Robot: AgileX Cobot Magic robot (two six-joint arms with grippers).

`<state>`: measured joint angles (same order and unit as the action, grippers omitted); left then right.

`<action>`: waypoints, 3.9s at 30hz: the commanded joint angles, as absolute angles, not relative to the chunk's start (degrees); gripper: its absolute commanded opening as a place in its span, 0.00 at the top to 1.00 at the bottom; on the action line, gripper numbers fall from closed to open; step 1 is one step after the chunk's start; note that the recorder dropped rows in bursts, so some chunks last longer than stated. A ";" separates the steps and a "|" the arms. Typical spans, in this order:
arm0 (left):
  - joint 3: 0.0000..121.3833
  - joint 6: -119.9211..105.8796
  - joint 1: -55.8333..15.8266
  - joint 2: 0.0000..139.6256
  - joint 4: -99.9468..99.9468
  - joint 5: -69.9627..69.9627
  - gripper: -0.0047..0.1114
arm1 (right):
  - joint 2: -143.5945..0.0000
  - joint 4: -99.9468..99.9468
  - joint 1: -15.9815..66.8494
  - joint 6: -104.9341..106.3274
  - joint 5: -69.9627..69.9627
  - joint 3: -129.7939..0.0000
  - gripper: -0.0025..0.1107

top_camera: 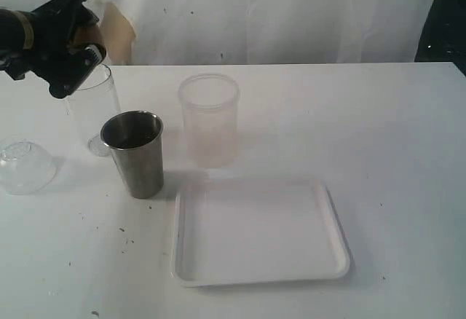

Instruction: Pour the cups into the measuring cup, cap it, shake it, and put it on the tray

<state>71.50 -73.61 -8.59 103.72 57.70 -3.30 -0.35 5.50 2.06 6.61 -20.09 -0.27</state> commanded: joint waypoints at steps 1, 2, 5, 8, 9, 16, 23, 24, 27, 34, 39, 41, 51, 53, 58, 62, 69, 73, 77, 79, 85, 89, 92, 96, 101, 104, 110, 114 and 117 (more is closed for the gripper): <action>72.10 -73.51 -8.67 103.35 57.92 -5.10 0.96 | 0.00 5.50 2.29 6.83 -20.08 0.00 0.96; 72.10 -73.51 -8.67 103.35 57.92 -5.10 0.96 | 0.00 5.50 2.29 6.83 -20.08 0.00 0.96; 72.10 -73.51 -8.67 103.35 57.92 -5.10 0.96 | 0.00 5.50 2.29 6.83 -20.08 0.00 0.96; 72.10 -73.51 -8.67 103.35 57.92 -5.10 0.96 | 0.00 5.50 2.29 6.83 -20.08 0.00 0.96; 72.10 -73.51 -8.67 103.35 57.92 -5.10 0.96 | 0.00 5.50 2.29 6.83 -20.08 0.00 0.96; 72.10 -73.67 -8.67 103.35 57.92 -5.09 0.96 | 0.00 5.50 2.29 6.83 -20.08 0.00 0.96; 72.10 -83.72 -8.67 103.35 57.92 -3.81 0.96 | 0.00 5.50 2.29 6.83 -20.08 0.00 0.96; 72.10 -84.93 -8.67 103.35 57.92 -3.81 0.96 | 0.00 5.50 2.29 6.83 -20.08 0.00 0.96; 72.10 -87.55 -8.67 103.35 57.92 -3.81 0.96 | 0.00 5.50 2.29 6.83 -20.08 0.00 0.96; 72.10 -90.83 -8.67 103.35 57.92 -4.02 0.96 | 0.00 5.50 2.29 6.93 -20.08 0.00 0.96; 72.10 -93.35 -8.67 103.35 57.92 -4.78 0.96 | 0.00 5.50 2.29 6.93 -20.08 0.00 0.96; 72.10 -93.35 -8.67 103.35 57.92 -4.78 0.96 | 0.00 5.50 2.29 6.93 -20.08 0.00 0.96; 72.10 -94.86 -8.67 103.35 56.89 -7.68 0.96 | 0.00 5.50 2.29 6.93 -20.08 0.00 0.96; 72.10 -96.07 -8.67 103.35 55.32 -8.58 0.96 | 0.00 5.50 2.29 6.93 -20.08 0.00 0.96; 72.10 -106.15 -8.67 103.35 46.80 -9.38 0.96 | 0.00 5.50 2.29 6.93 -20.08 0.00 0.96; 71.62 -113.68 -8.67 103.35 38.85 -11.46 0.96 | 0.00 5.50 2.29 6.93 -20.08 0.00 0.96; 68.42 -115.99 -8.67 101.98 35.80 -16.40 0.96 | 0.00 5.50 2.29 6.93 -20.08 0.00 0.96; 67.71 -115.87 -8.67 101.28 34.66 -17.18 0.96 | 0.00 5.50 2.29 6.93 -20.08 0.00 0.96; 67.71 -115.61 -8.67 101.28 25.96 -17.57 0.96 | 0.00 5.50 2.29 6.93 -20.08 0.00 0.96; 67.71 -115.47 -8.67 101.28 18.34 -18.25 0.96 | 0.00 5.50 2.29 6.93 -20.08 0.00 0.96; 67.71 -115.47 -8.67 101.28 -4.21 -19.84 0.96 | 0.00 5.50 2.29 6.93 -20.08 0.00 0.96; 67.71 -115.47 -8.67 101.28 -14.96 -20.10 0.96 | 0.00 5.50 2.29 6.93 -20.08 0.00 0.96; 67.71 -114.84 -8.67 101.28 -22.31 -19.71 0.96 | 0.00 5.50 2.29 6.93 -20.08 0.00 0.96; 67.71 -113.81 -8.67 101.28 -34.23 -20.25 0.96 | 0.00 5.50 2.29 6.93 -20.08 0.00 0.96; 67.71 -113.95 -8.67 101.28 -50.53 -27.48 0.96 | 0.00 5.50 2.29 6.93 -20.08 0.00 0.96; 67.71 -113.95 -8.67 101.28 -56.40 -33.57 0.96 | 0.00 5.50 2.29 6.93 -20.08 0.00 0.96; 67.71 -111.86 -8.67 101.28 -61.45 -33.76 0.96 | 0.00 5.50 2.29 6.93 -20.08 0.00 0.96; 67.71 -110.85 -8.67 101.28 -61.68 -31.65 0.96 | 0.00 5.50 2.29 6.93 -20.08 0.00 0.96; 67.71 -107.92 -8.67 101.28 -63.06 -27.21 0.96 | 0.00 5.50 2.29 6.93 -20.08 0.00 0.96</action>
<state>67.79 -110.97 -8.59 101.95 -61.51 -30.16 -0.35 5.50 2.06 6.61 -20.09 -0.27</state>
